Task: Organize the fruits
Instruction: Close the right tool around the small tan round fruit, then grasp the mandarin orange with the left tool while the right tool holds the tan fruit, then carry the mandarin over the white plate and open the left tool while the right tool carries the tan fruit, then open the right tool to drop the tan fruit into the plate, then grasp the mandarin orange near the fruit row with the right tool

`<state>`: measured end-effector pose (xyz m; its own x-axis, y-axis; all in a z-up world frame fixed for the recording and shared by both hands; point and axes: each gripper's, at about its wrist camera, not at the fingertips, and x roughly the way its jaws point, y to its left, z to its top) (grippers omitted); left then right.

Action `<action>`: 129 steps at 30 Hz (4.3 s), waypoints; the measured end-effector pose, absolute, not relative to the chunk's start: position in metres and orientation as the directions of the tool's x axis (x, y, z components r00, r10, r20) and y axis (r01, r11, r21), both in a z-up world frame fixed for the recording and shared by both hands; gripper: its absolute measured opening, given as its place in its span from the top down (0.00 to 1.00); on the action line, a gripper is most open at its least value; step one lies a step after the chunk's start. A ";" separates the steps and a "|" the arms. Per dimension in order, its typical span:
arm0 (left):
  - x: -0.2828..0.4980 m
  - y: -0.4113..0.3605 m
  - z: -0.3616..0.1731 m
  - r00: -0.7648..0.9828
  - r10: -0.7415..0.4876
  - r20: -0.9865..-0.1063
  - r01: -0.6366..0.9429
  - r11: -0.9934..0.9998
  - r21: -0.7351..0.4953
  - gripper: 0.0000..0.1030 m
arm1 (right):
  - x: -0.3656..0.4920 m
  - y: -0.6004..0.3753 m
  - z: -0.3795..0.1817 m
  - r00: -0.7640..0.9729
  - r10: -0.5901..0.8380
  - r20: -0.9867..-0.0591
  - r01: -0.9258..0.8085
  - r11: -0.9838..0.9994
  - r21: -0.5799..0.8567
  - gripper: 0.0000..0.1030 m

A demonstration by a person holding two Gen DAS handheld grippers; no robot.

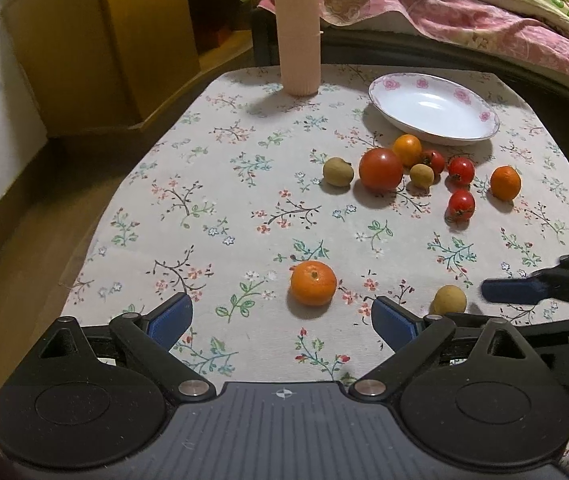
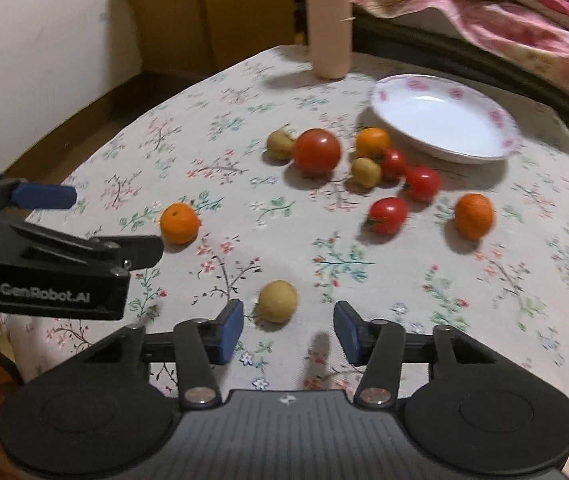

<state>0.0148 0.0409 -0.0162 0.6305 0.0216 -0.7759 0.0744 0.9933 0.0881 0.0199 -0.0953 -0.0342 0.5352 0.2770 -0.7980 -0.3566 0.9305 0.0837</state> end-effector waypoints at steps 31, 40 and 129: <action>0.059 0.027 -0.050 0.545 -0.026 -0.838 0.111 0.993 0.041 0.53 | 0.033 -0.128 -0.030 0.507 0.314 -0.803 -0.294 0.939 0.181 0.76; 0.062 0.018 -0.048 0.518 -0.039 -0.854 0.124 0.992 0.030 0.63 | 0.034 -0.148 -0.008 0.555 0.297 -0.777 -0.235 0.952 0.196 0.76; 0.150 -0.038 -0.010 0.498 -0.253 -0.829 0.467 0.884 0.011 0.28 | 0.155 -0.227 -0.011 0.532 0.277 -0.800 -0.250 0.954 0.165 0.72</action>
<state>0.1504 -0.0383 -0.0096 0.4984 -0.2531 -0.8292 0.4669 0.8842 0.0108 0.1547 -0.2270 -0.0111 0.5319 0.2774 -0.8001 -0.2501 0.9541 0.1646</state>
